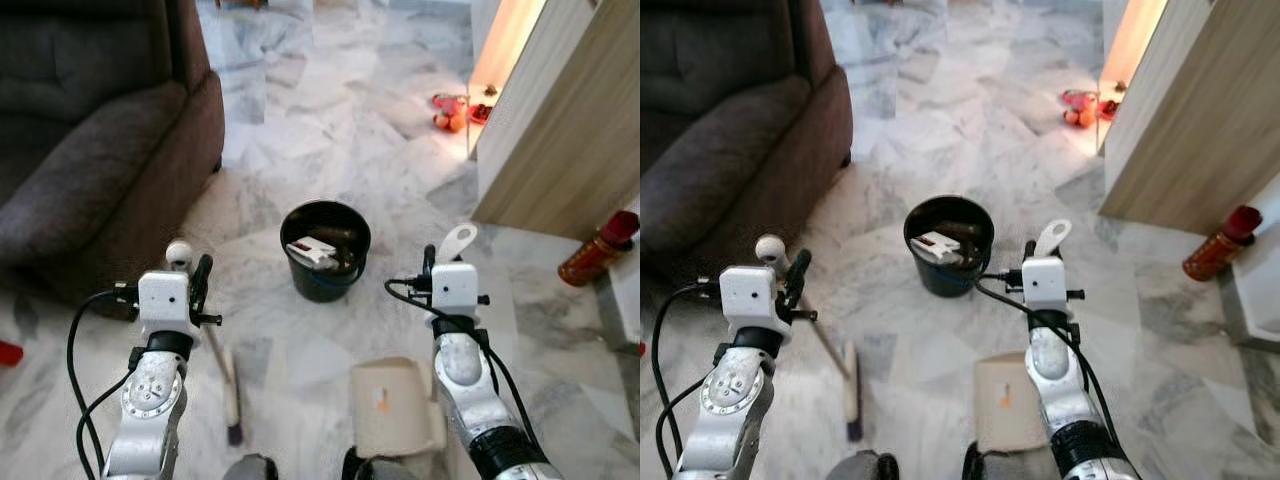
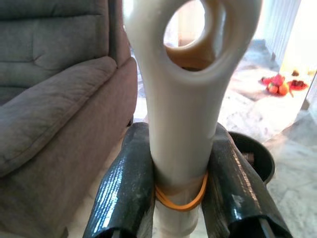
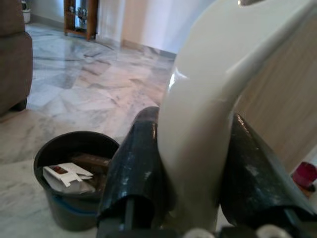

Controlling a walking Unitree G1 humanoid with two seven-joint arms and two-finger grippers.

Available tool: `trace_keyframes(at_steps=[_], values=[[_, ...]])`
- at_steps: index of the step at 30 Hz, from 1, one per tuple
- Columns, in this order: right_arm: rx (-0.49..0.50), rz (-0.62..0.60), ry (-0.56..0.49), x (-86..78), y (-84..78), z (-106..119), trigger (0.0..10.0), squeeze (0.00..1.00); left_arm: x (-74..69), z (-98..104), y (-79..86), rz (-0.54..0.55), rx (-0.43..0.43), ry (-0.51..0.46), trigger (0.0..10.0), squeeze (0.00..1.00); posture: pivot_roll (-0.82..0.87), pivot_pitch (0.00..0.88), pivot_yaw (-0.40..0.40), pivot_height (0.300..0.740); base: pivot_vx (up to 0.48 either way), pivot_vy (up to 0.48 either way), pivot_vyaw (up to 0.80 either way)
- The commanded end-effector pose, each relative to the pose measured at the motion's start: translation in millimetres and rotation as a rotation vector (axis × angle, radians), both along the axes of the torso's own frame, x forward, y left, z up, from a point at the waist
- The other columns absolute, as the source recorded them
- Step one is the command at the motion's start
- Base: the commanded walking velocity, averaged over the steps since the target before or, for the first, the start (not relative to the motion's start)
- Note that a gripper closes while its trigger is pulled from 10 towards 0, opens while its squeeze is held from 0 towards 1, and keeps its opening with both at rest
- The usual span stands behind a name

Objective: Sweep floor

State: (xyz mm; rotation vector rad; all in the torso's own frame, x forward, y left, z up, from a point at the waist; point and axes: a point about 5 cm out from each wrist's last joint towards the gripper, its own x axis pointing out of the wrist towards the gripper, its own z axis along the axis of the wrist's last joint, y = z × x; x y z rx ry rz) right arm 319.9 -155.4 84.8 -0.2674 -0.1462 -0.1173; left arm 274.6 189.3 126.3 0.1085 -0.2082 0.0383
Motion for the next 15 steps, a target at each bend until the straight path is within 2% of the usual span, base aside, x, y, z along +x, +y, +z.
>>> trace_keyframes(at_steps=[1,15], values=[[0.012,0.007,-0.018,2.5,1.0,4.7,10.0,0.0,-1.1,3.3,1.3,0.009,0.023,-0.017,10.0,0.0,0.16,0.173,-0.016,0.74,0.0,0.0,0.0],[0.025,-0.002,0.004,3.6,0.3,1.1,10.0,0.0,1.3,2.5,-0.9,-0.013,0.025,-0.01,10.0,0.0,0.16,0.148,-0.009,0.74,0.0,0.0,-0.79]])
